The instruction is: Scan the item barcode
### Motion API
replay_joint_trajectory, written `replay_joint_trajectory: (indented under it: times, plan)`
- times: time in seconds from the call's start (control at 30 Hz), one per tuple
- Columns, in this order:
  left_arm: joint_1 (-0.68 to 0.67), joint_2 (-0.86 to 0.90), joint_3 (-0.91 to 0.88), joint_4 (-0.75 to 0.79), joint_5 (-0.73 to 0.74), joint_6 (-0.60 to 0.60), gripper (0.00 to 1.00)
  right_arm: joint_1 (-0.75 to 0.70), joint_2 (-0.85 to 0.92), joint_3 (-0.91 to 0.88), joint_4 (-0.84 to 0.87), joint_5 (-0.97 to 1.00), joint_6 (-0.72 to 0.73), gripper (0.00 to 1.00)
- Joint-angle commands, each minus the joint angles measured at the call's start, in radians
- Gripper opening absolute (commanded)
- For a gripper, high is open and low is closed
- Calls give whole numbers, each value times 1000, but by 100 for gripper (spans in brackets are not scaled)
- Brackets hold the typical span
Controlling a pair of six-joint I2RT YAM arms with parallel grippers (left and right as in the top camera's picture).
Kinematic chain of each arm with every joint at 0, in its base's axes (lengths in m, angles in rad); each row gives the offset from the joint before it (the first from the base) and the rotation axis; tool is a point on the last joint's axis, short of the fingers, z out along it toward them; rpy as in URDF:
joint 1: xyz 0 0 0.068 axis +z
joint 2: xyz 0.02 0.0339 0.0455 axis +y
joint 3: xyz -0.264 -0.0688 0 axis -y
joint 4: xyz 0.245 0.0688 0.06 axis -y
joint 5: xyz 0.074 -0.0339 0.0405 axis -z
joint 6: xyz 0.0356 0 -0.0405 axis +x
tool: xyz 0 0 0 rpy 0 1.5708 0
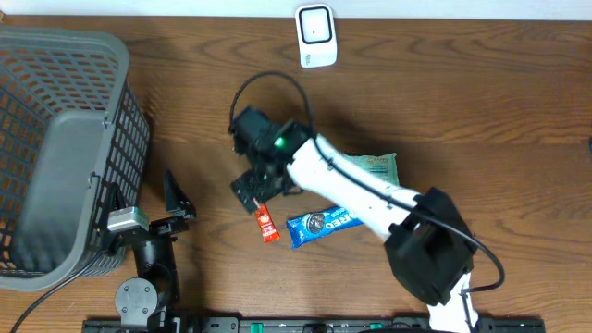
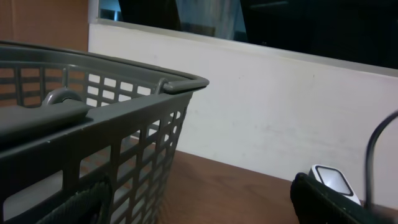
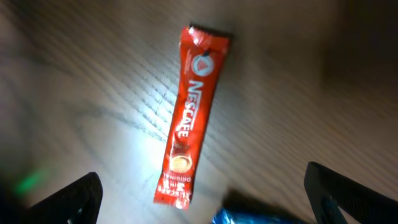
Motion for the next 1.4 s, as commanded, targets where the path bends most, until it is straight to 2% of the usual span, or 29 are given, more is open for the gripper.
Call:
replay_joint_trajectory:
  times: [0.0, 0.07, 0.2, 0.3, 0.47, 0.57, 0.67, 0.83, 1.03, 1.13, 1.27, 1.3, 1.37]
  plan:
    - [3, -6, 0, 1, 5, -9, 92, 59, 0, -69, 92, 129, 30, 97]
    - [3, -6, 0, 1, 5, -9, 92, 76, 0, -88, 143, 175, 38, 92]
    - [3, -6, 0, 1, 5, -9, 92, 94, 0, -130, 241, 237, 77, 91]
    - [3, -6, 0, 1, 5, -9, 92, 97, 0, -180, 319, 242, 108, 86]
    - [3, -6, 0, 1, 5, -9, 92, 96, 0, -254, 413, 241, 142, 66]
    - [3, -6, 0, 1, 5, -9, 92, 99, 0, -272, 426, 237, 148, 63]
    - [3, -6, 0, 0, 5, -9, 92, 103, 0, -295, 425, 233, 169, 62]
    - [3, -6, 0, 1, 5, -9, 92, 115, 2, -332, 427, 234, 171, 69]
    - [3, -6, 0, 1, 5, -9, 92, 127, 14, -378, 449, 258, 171, 69]
    - [3, -6, 0, 1, 5, -9, 92, 139, 45, -379, 449, 287, 171, 51]
    - [3, -6, 0, 1, 5, -9, 92, 144, 55, -379, 444, 324, 171, 6]
    - [3, -6, 0, 1, 5, -9, 92, 144, 55, -379, 441, 332, 172, 1]
    - [3, -6, 0, 1, 5, -9, 92, 144, 54, -377, 435, 341, 179, 1]
